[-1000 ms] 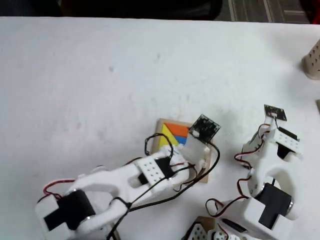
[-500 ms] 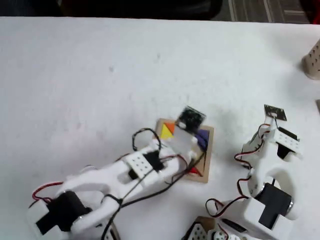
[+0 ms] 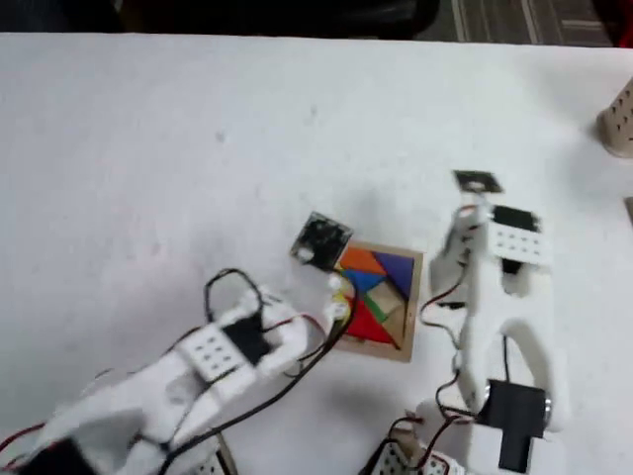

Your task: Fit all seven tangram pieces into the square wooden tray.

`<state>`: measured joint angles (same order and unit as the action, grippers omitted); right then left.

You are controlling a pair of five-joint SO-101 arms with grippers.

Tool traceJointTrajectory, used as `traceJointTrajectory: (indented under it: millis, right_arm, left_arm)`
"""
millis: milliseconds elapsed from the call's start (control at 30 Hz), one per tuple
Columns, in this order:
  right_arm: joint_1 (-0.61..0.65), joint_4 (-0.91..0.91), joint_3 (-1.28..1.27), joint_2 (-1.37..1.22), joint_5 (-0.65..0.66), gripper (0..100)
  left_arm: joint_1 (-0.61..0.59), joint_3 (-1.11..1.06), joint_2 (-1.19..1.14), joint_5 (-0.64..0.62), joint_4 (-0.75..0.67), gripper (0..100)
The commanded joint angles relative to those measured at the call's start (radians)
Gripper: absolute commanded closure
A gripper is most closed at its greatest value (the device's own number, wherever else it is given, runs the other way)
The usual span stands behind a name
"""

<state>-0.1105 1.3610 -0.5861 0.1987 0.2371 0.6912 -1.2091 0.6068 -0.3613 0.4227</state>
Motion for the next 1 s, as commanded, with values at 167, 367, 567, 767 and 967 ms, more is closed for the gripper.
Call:
traceJointTrajectory:
  millis: [167, 367, 567, 767, 967]
  right_arm:
    - [0.308, -0.077, 0.048, -0.01, -0.149, 98.1]
    - [0.423, -0.142, 0.046, -0.12, -0.216, 98.1]
    - [0.41, -0.157, 0.018, -0.14, -0.215, 98.1]
    - [0.418, -0.2, -0.035, -0.143, -0.187, 98.1]
    - [0.41, -0.268, -0.091, -0.143, -0.181, 98.1]
  left_arm:
    - [0.097, -0.097, 0.291, 0.069, 0.138, 98]
    - [0.12, -0.094, 0.119, 0.078, 0.041, 98]
    - [0.119, -0.058, -0.013, 0.08, -0.014, 98]
    - [0.119, -0.055, -0.036, 0.08, -0.011, 98]
    - [0.084, -0.043, -0.036, 0.08, 0.043, 98]
